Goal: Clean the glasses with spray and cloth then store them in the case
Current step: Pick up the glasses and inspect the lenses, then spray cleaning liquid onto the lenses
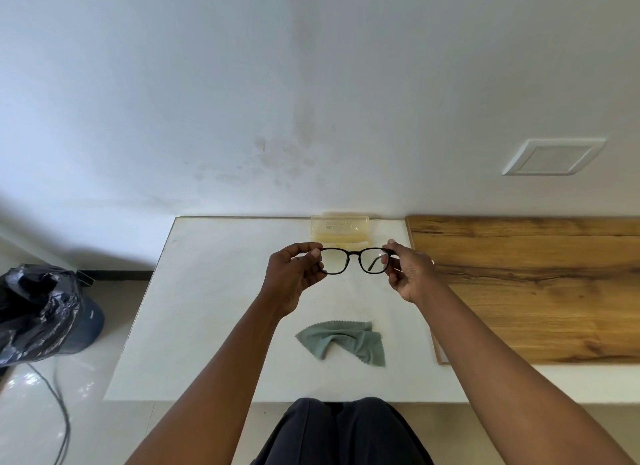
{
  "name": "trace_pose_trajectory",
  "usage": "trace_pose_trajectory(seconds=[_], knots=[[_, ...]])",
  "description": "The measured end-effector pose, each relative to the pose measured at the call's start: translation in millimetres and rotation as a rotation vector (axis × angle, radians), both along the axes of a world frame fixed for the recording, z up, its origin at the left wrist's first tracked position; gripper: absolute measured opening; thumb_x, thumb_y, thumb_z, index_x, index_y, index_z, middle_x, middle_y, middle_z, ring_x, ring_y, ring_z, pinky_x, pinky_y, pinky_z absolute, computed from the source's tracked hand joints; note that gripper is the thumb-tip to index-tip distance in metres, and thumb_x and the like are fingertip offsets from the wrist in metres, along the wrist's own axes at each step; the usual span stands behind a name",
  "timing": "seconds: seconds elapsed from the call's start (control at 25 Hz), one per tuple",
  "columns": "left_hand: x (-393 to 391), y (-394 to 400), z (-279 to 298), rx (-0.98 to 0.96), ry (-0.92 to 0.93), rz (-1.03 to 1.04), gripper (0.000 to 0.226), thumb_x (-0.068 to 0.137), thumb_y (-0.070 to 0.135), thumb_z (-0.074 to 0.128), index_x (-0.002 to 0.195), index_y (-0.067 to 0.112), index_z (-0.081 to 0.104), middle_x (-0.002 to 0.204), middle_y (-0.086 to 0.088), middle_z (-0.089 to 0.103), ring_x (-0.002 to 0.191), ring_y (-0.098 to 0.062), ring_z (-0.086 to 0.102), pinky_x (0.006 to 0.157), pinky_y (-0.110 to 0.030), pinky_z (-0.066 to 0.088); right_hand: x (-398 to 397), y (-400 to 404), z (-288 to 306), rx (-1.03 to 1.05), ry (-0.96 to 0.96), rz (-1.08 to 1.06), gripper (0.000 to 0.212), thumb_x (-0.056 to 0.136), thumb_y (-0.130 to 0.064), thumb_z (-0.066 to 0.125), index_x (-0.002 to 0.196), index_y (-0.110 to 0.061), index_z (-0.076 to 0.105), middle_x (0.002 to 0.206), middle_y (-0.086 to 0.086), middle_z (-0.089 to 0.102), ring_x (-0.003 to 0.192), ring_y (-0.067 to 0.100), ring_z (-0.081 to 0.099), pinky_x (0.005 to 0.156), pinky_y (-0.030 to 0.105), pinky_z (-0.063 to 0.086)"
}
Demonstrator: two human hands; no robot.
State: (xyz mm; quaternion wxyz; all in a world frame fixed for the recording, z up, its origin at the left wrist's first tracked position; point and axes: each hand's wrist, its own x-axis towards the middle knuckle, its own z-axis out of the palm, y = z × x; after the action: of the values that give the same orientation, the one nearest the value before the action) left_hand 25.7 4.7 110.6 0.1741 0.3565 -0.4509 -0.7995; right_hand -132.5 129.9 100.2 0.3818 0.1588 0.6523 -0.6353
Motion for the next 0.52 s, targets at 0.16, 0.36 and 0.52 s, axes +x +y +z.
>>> trace_pose_trajectory(seconds=[0.16,0.36,0.52], knots=[[-4,-2,-4,0.011,-0.013,0.043,0.01,0.089,-0.001,0.055,0.092,0.004,0.064,0.07,-0.007,0.054,0.064,-0.018,0.055,0.071,-0.031,0.056,3,7,-20,0.063,0.081,-0.003,0.018,0.091,-0.028,0.055,0.079,-0.016,0.062,0.065,0.001,0.057,0.052,0.013,0.05,0.04,0.014,0.034],[-6,-5,-13,0.057,0.003,0.105,0.011,0.089,-0.001,0.054,0.092,0.004,0.064,0.07,-0.006,0.054,0.06,-0.017,0.055,0.065,-0.027,0.056,10,33,-69,0.285,0.203,-0.085,0.021,0.082,-0.019,0.065,0.064,-0.013,0.054,0.062,0.003,0.055,0.051,0.015,0.049,0.046,0.022,0.037],[-9,-3,-17,0.061,0.001,0.121,0.011,0.09,0.0,0.054,0.095,0.003,0.064,0.07,-0.008,0.054,0.063,-0.019,0.054,0.066,-0.027,0.057,5,48,-95,0.506,0.305,-0.061,0.027,0.076,-0.028,0.073,0.086,-0.009,0.056,0.094,0.017,0.065,0.076,0.027,0.056,0.06,0.03,0.044]])
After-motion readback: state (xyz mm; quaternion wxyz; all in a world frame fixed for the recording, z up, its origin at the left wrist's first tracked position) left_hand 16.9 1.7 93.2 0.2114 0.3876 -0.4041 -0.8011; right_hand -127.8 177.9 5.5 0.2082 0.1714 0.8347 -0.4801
